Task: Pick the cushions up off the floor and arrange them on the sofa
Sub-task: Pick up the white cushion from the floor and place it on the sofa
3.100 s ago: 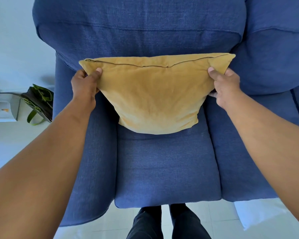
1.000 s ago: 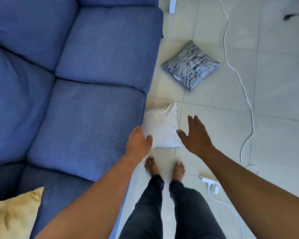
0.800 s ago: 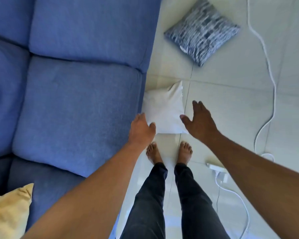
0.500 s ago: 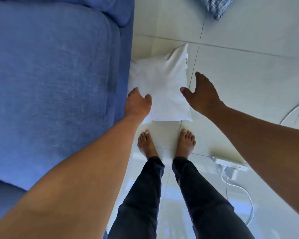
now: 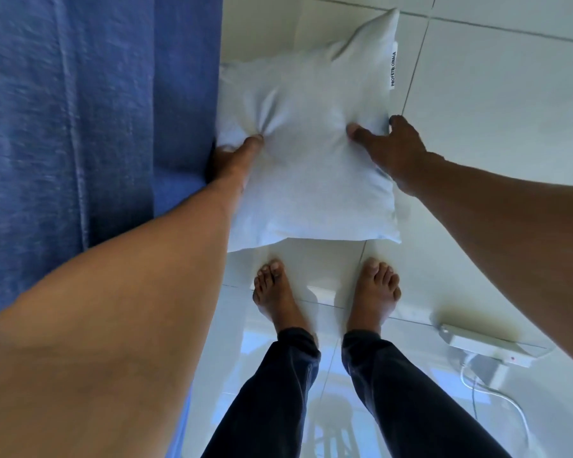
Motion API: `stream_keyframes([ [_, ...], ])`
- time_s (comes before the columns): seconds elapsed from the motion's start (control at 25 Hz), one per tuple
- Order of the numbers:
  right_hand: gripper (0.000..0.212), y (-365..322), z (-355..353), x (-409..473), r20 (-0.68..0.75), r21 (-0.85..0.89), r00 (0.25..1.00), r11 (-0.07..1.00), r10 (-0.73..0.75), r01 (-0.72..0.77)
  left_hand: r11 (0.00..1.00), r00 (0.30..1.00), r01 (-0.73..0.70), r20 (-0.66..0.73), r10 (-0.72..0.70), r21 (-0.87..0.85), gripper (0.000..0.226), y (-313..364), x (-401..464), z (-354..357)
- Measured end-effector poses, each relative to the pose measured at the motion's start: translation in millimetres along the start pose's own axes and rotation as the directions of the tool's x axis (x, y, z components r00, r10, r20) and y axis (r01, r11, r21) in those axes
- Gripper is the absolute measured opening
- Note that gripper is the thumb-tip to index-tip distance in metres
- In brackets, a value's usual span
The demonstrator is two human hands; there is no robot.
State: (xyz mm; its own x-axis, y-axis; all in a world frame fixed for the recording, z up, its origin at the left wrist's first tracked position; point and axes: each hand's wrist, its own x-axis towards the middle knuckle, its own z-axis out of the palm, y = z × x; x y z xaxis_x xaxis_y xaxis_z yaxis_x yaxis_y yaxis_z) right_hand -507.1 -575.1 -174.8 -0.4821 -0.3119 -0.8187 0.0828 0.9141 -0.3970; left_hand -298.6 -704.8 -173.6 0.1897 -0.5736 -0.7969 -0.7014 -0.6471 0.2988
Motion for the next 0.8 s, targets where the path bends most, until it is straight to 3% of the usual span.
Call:
stream_keyframes([
  [0.12, 0.099, 8, -3, 0, -0.004, 0.211, 0.996, 0.974, 0.084, -0.082, 0.981, 0.991, 0.113, 0.086, -0.101, -0.155, 0.106, -10, 7, 7],
  [0.2, 0.1, 12, -14, -9, -0.042, 0.268, 0.997, 0.962, 0.063, -0.05, 0.969, 0.979, 0.157, 0.157, -0.128, -0.189, 0.096, -4, -14, 10],
  [0.32, 0.083, 6, -45, -52, -0.115, 0.285, 0.991, 0.958, 0.062, -0.027, 0.972, 0.965, 0.165, 0.232, -0.123, -0.17, 0.07, 24, -77, 4],
  [0.52, 0.072, -18, -112, -138, -0.175, 0.321, 0.984, 0.947, 0.034, 0.024, 0.965, 0.946, 0.164, 0.311, -0.095, -0.203, 0.075, 58, -175, -31],
  [0.68, 0.071, -64, -173, -223, -0.193, 0.404, 0.981, 0.908, -0.038, 0.115, 0.952, 0.952, 0.061, 0.304, 0.036, -0.302, 0.06, 98, -270, -83],
  [0.8, 0.047, -103, -210, -287, -0.204, 0.459, 0.975, 0.872, -0.084, 0.172, 0.928, 0.954, -0.018, 0.272, 0.128, -0.372, 0.054, 129, -338, -130],
])
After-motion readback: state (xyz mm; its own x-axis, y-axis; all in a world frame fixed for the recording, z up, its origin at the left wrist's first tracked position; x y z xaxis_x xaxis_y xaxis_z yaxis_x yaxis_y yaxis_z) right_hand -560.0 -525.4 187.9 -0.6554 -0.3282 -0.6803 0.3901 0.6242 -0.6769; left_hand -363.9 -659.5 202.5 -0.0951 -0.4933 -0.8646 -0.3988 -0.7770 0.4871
